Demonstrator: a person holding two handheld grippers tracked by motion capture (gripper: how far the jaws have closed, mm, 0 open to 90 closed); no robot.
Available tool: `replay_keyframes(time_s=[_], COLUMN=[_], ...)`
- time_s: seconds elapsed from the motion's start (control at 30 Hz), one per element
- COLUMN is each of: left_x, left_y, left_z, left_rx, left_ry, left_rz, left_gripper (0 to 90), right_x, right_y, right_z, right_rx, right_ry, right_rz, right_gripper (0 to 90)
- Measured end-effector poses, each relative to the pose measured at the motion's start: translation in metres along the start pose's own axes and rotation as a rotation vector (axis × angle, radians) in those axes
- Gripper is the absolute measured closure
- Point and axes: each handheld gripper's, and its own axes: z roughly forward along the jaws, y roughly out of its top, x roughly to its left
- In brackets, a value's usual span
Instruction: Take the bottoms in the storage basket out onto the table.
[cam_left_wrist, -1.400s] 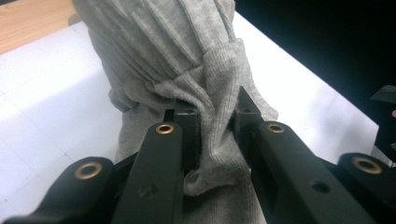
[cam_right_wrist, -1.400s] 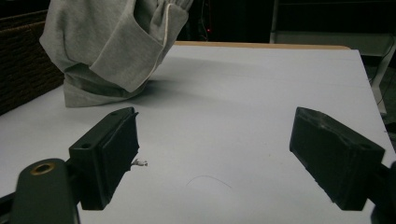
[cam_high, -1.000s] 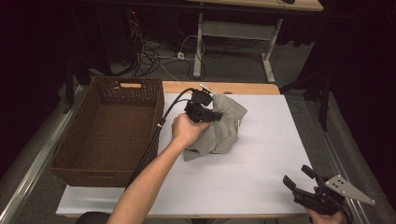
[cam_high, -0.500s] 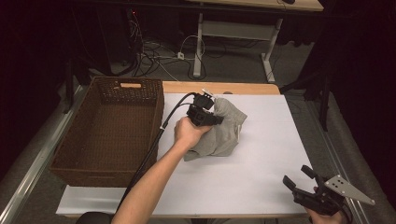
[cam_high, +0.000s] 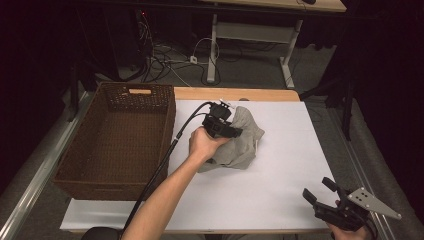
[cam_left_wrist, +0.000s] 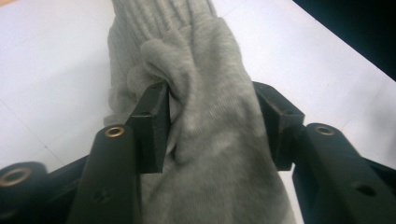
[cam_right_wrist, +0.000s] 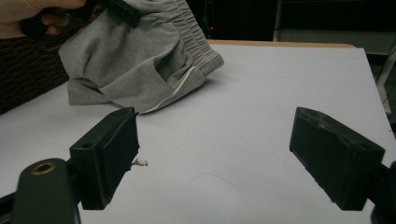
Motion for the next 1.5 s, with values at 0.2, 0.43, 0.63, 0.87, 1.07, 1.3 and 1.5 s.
replay_keyframes(time_s=[0.2, 0.43, 0.63, 0.87, 1.07, 1.3, 1.5], left_x=[-0.001, -0.002, -0.003, -0.002, -0.001, 0.001, 0.002], left_y=[0.001, 0.002, 0.002, 0.002, 0.001, 0.001, 0.000], left_z=[-0.005, -0.014, -0.022, -0.029, -0.034, -0.041, -0.046], left_rx=[0.004, 0.003, -0.007, -0.013, -0.013, -0.024, -0.032], left_ry=[0.019, 0.037, 0.030, 0.025, 0.031, 0.030, 0.027], left_rz=[0.011, 0.023, 0.029, 0.028, 0.032, 0.030, 0.023], left_gripper=[45.0, 41.8, 41.8, 40.7, 39.3, 39.2, 39.2], right_x=[0.001, 0.001, 0.001, 0.001, 0.001, 0.001, 0.001], right_y=[0.000, 0.000, 0.000, 0.000, 0.000, 0.000, 0.000], right_z=[0.000, 0.001, 0.001, 0.001, 0.001, 0.001, 0.001], right_rx=[0.000, 0.005, 0.004, 0.004, 0.004, 0.004, 0.004], right_ry=[0.002, -0.004, -0.003, -0.004, -0.004, -0.003, -0.002], right_rz=[0.000, -0.006, -0.009, -0.007, -0.008, -0.007, -0.005], right_gripper=[16.2, 16.3, 16.4, 16.3, 16.3, 16.3, 16.3])
